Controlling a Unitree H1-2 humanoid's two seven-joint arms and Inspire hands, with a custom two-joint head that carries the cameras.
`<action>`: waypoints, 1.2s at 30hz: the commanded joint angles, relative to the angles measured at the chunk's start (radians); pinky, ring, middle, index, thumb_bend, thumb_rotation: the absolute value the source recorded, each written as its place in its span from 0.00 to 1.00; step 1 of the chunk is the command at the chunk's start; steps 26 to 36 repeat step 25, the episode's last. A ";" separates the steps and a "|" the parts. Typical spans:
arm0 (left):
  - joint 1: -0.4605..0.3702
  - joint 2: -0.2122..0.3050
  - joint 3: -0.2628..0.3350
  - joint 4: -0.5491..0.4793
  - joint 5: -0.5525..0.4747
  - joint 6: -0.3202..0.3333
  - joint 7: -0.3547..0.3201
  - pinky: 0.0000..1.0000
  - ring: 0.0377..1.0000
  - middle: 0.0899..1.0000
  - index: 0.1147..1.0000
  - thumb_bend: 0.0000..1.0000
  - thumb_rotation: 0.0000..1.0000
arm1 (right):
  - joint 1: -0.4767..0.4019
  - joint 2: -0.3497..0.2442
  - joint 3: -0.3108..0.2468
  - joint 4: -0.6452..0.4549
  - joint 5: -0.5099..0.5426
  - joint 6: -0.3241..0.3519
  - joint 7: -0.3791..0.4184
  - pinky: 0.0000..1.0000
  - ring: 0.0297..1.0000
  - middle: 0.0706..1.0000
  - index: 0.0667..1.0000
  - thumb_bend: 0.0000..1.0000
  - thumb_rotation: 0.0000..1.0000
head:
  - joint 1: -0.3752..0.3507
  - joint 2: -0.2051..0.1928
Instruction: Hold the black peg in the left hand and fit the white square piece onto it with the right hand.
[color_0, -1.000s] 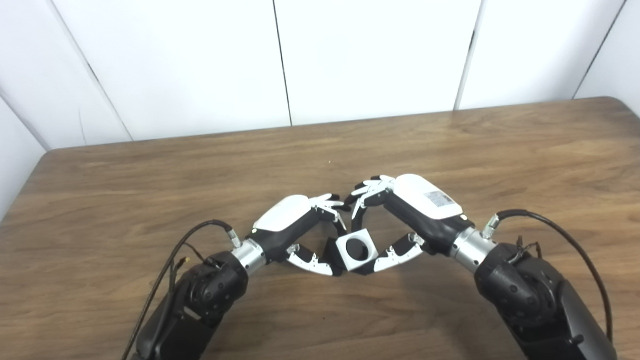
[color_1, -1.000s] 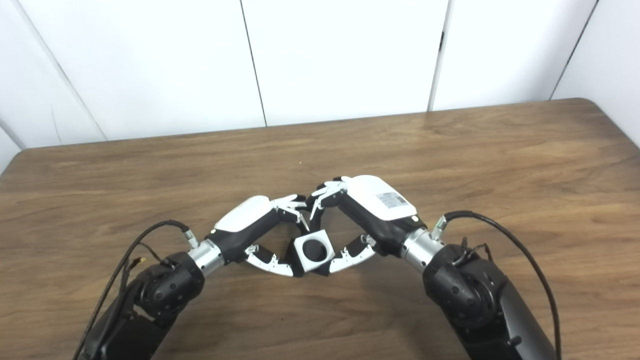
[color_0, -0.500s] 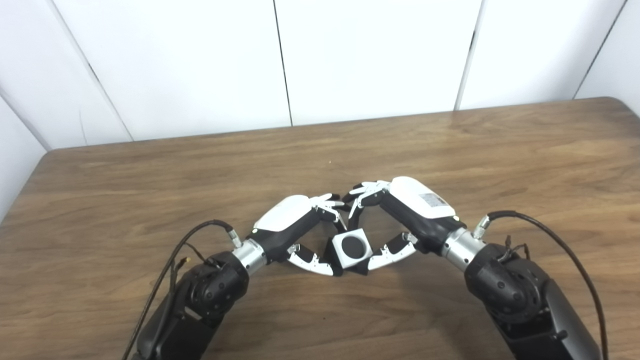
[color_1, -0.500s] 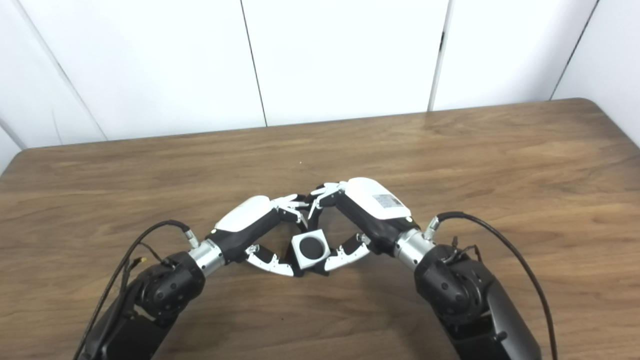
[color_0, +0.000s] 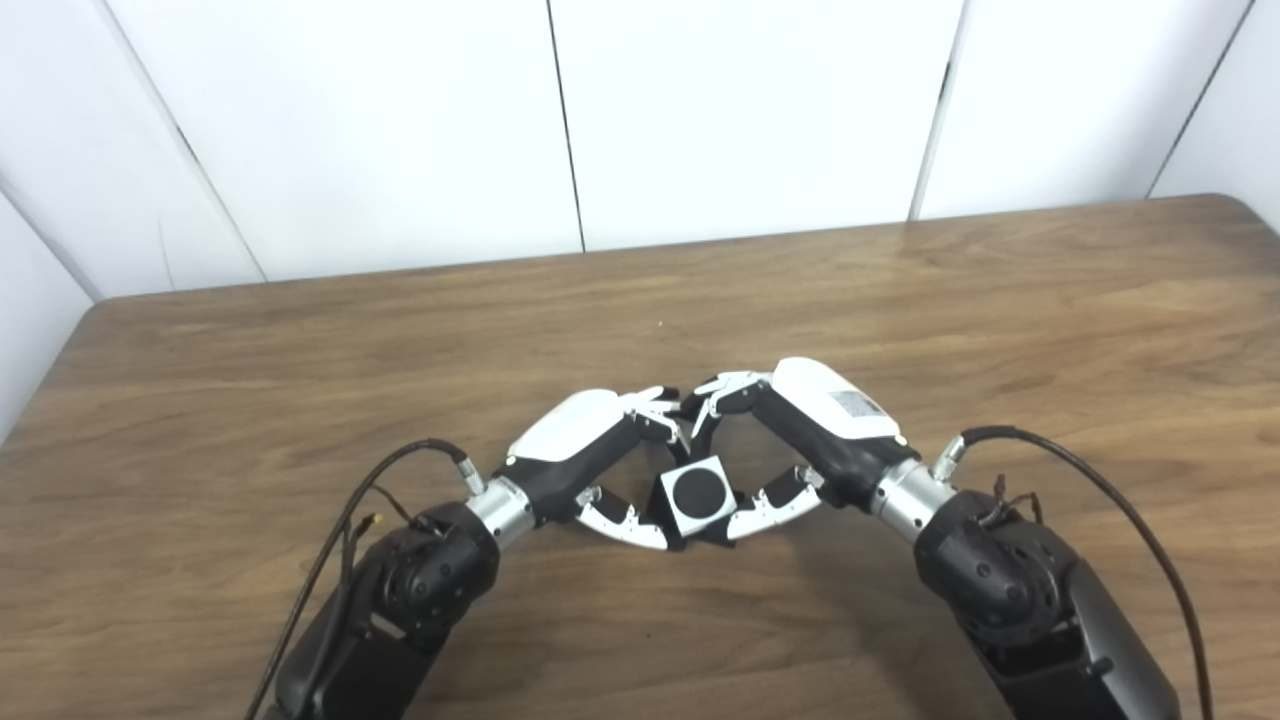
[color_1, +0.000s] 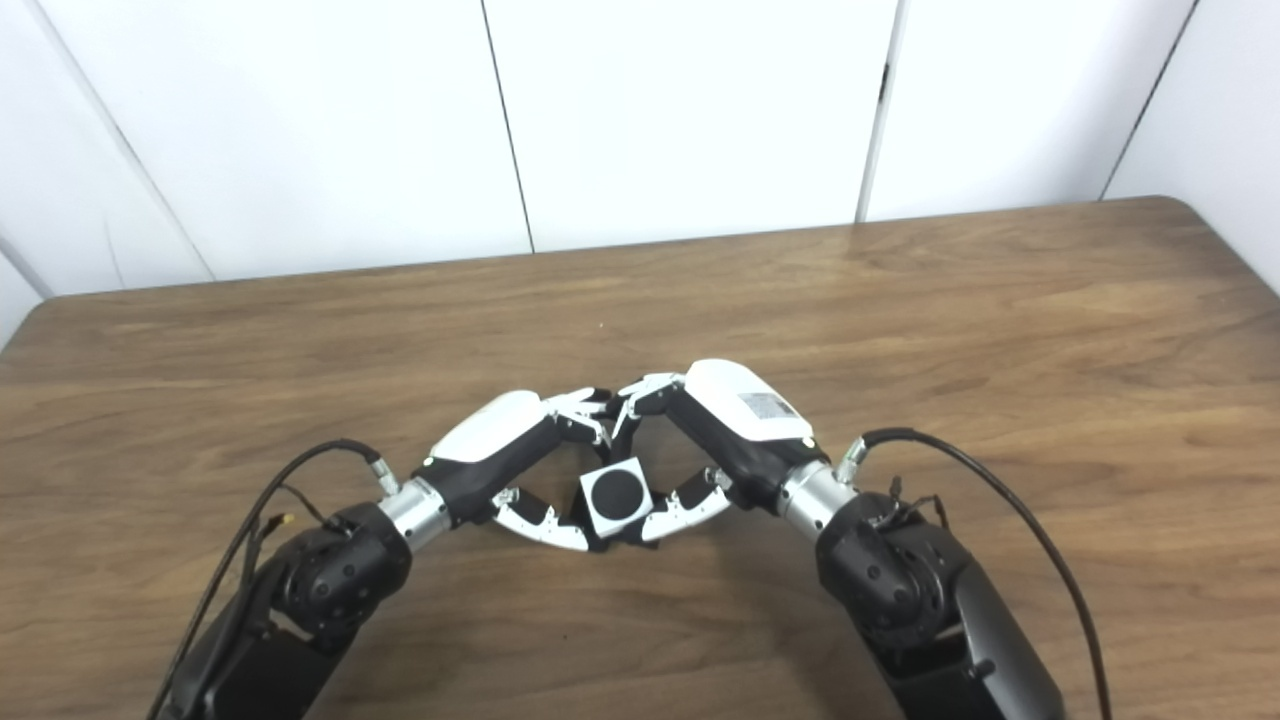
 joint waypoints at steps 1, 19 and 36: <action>0.006 0.001 -0.022 -0.001 0.041 0.010 -0.019 0.95 0.97 0.87 0.42 0.52 0.09 | -0.037 -0.005 -0.007 -0.015 -0.003 -0.031 -0.023 0.92 0.86 0.77 0.45 0.52 0.14 | 0.001 0.001; 0.006 0.012 -0.018 0.001 0.037 0.001 -0.020 0.95 0.97 0.88 0.42 0.52 0.09 | -0.049 -0.056 0.011 -0.074 -0.070 0.105 0.139 0.90 0.95 0.98 0.98 0.97 0.31 | -0.001 0.003; 0.011 0.012 -0.018 -0.002 0.034 0.002 -0.022 0.95 0.96 0.87 0.42 0.52 0.09 | -0.046 -0.059 0.000 -0.070 -0.067 0.107 0.138 0.90 0.95 0.96 0.97 0.97 0.31 | -0.006 0.001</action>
